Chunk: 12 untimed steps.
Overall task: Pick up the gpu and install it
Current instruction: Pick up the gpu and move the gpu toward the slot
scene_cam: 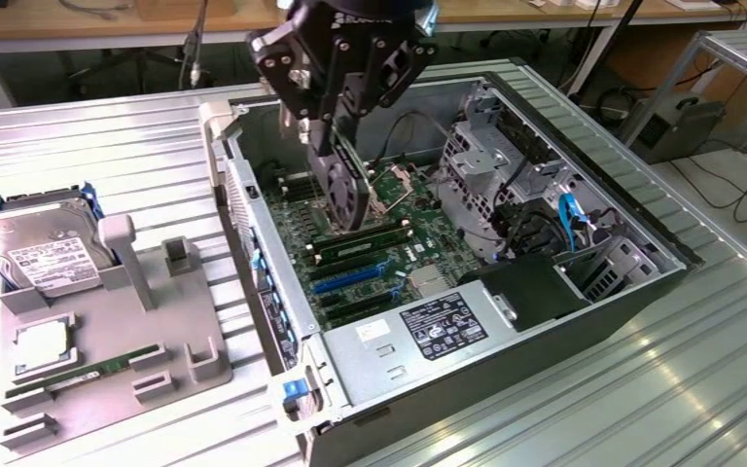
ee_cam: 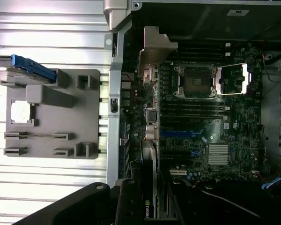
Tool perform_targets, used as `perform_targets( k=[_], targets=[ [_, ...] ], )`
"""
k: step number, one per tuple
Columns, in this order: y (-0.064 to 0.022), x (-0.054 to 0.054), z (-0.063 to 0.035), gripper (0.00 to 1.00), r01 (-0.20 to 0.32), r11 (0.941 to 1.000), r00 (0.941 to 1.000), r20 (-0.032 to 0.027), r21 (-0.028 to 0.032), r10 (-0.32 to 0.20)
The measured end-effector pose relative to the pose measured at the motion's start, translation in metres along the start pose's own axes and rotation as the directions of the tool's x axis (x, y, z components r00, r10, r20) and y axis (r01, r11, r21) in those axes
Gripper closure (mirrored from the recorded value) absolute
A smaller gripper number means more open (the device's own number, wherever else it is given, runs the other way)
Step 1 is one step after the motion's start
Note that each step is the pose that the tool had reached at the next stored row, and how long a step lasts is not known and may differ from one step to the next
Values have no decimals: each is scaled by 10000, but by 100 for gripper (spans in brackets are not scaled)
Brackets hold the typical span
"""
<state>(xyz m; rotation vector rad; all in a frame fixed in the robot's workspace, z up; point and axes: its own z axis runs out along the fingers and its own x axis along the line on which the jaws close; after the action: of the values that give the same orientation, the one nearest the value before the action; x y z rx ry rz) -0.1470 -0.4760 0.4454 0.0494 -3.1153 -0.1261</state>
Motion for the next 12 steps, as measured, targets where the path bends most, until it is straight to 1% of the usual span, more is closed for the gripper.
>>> perform_targets(
  k=[1, 3, 6, 7, 8, 11, 12],
  targets=[
    [9, -47, 18, 74, 1, 10000, 10000, 0, 7, -1],
    [36, -188, 70, 74, -1, 10000, 10000, -2, 29, 1],
    [65, -343, 130, 74, 0, 10000, 10000, -2, 52, 0],
    [78, -420, 158, 74, -2, 10000, 10000, -2, 59, 2],
    [83, -458, 172, 74, -1, 10000, 10000, -3, 63, 1],
    [89, -669, 247, 74, -1, 10000, 10000, -2, 67, 1],
    [86, -714, 263, 74, -1, 10000, 10000, -3, 68, 1]
  ],
)
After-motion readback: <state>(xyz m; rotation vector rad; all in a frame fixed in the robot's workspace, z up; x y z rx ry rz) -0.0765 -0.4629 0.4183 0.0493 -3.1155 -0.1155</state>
